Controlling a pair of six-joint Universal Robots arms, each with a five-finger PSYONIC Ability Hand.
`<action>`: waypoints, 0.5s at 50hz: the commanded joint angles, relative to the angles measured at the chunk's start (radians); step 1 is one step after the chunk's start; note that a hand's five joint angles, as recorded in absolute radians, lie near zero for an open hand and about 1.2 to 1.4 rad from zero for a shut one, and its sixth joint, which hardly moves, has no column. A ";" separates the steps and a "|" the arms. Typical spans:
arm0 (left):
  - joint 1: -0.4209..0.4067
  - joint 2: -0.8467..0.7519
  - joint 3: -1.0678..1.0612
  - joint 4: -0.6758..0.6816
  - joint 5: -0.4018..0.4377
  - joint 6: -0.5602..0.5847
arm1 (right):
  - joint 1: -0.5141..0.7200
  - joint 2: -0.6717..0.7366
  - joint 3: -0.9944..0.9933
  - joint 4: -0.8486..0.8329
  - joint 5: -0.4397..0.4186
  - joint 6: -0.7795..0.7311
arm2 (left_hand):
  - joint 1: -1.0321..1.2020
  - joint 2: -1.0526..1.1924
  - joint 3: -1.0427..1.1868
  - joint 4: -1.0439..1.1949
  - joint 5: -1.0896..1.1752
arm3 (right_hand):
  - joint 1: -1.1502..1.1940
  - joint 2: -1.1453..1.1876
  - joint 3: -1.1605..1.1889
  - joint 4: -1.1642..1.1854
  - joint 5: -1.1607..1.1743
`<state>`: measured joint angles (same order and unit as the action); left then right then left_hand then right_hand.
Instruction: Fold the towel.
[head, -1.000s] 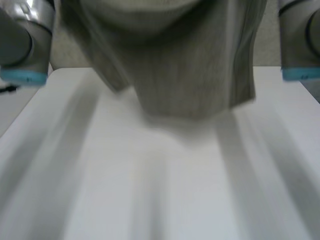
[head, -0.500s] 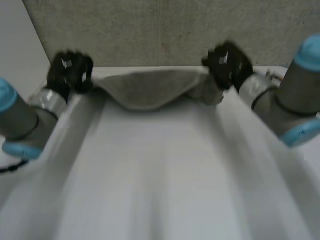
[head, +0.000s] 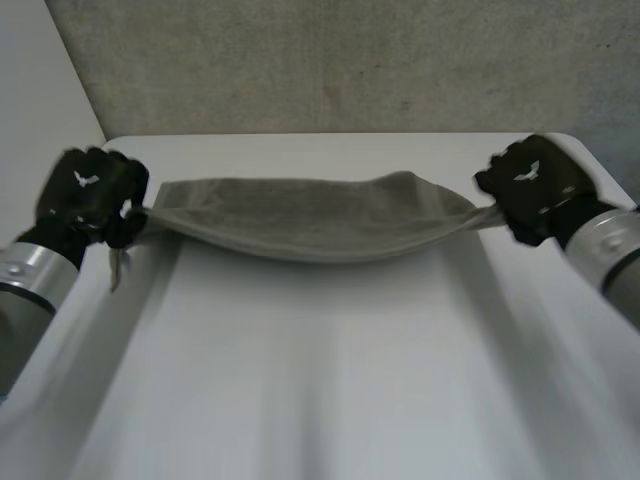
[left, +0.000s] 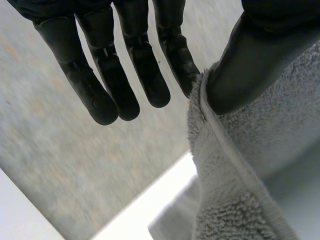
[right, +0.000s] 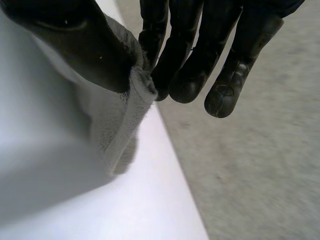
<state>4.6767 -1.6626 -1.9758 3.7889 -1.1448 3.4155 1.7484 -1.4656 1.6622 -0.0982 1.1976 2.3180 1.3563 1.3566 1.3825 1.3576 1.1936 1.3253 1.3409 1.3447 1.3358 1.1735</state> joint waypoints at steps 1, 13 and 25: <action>0.011 0.240 -0.064 -0.027 0.017 -0.122 | -0.110 -0.205 0.001 0.164 -0.053 0.038 | 0.040 0.040 0.014 0.039 0.028 | 0.071 0.055 0.052 0.060 0.048; 0.026 0.201 -0.057 -0.140 0.186 -0.113 | -0.230 -0.098 -0.081 0.407 -0.171 0.018 | 0.040 0.040 0.014 0.039 0.028 | 0.071 0.055 0.052 0.060 0.048; -0.078 -0.362 0.387 -0.256 0.168 0.171 | -0.049 0.404 -0.461 0.419 0.071 -0.112 | 0.040 0.040 0.014 0.039 0.028 | 0.071 0.055 0.052 0.060 0.048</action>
<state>4.6502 -1.7913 -1.8085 3.6083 -0.9625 3.4494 1.6169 -1.2752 1.3960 0.3161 1.1477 2.2498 1.3563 1.3566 1.3830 1.3576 1.1940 1.3253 1.3412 1.3473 1.3358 1.1735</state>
